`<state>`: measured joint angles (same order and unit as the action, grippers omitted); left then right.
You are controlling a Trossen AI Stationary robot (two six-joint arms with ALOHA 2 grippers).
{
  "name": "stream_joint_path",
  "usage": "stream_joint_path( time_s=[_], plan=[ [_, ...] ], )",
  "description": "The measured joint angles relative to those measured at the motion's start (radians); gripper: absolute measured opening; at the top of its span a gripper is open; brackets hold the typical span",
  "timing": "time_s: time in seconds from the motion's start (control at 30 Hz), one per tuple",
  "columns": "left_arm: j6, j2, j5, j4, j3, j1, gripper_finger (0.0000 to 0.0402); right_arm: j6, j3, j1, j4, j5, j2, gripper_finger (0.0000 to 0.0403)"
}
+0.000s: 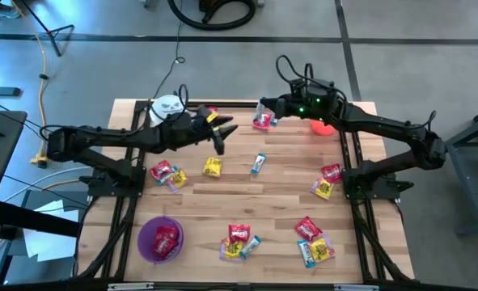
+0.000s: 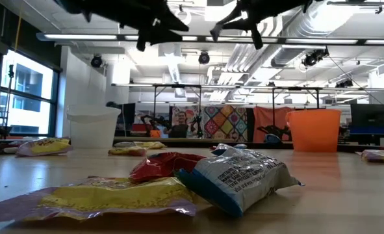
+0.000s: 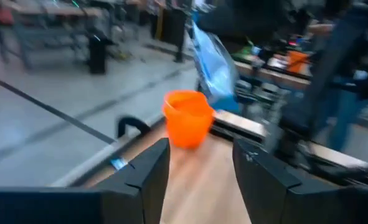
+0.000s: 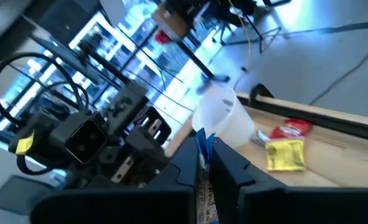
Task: Sort candy
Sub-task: Put the white candy into the white bucket
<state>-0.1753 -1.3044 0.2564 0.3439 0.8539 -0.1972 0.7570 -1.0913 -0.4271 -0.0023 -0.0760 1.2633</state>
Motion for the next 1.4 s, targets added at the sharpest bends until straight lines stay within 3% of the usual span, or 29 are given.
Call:
stream_joint_path(
  time_s=[0.2, 0.43, 0.9, 1.07, 1.27, 1.4],
  plan=[
    [0.137, -0.049, 0.013, -0.002, 0.093, -0.022, 0.0181, 0.029, 0.0, 0.031, 0.062, 0.082, 0.0, 0.0012],
    [0.121, -0.097, -0.113, -0.034, 0.174, -0.056, 0.0184, 0.048, 0.001, 0.064, 0.109, 0.179, 0.001, 0.0012],
    [0.196, -0.199, -0.124, -0.063, 0.321, -0.048, 0.0179, 0.064, 0.001, 0.107, 0.143, 0.266, 0.001, 0.0012],
    [0.257, -0.202, -0.112, -0.065, 0.331, -0.042, 0.0127, 0.072, 0.001, 0.108, 0.145, 0.276, 0.001, 0.0012],
    [0.277, -0.201, -0.108, -0.088, 0.332, -0.045, 0.0021, 0.069, 0.002, 0.109, 0.15, 0.274, 0.001, 0.0012],
    [0.281, -0.201, -0.1, -0.089, 0.332, -0.046, 0.0011, 0.043, 0.002, 0.109, 0.154, 0.274, 0.001, 0.003]
  ],
)
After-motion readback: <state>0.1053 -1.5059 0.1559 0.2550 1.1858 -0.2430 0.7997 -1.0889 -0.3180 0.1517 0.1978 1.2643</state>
